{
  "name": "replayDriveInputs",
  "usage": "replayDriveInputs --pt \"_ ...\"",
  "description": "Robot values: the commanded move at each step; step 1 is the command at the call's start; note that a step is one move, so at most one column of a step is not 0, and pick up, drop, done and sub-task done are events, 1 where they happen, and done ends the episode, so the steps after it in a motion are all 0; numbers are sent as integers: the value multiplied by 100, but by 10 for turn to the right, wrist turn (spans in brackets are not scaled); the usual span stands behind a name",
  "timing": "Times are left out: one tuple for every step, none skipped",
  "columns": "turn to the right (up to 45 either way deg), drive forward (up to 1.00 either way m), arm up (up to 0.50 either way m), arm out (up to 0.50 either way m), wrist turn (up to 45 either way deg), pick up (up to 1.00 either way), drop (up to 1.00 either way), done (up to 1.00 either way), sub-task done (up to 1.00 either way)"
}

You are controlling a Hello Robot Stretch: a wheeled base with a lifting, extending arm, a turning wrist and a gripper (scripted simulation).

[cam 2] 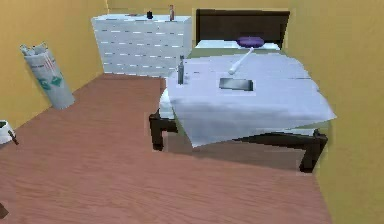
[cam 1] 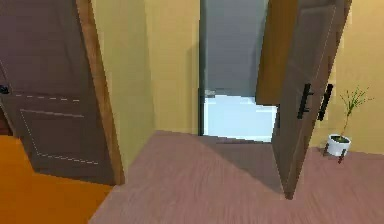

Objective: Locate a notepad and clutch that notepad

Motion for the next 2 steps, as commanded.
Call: replayDriveInputs --pt "330 0 0 0 0 0 0 0 0" --pt "0 10 0 0 0 0 0 0 0"
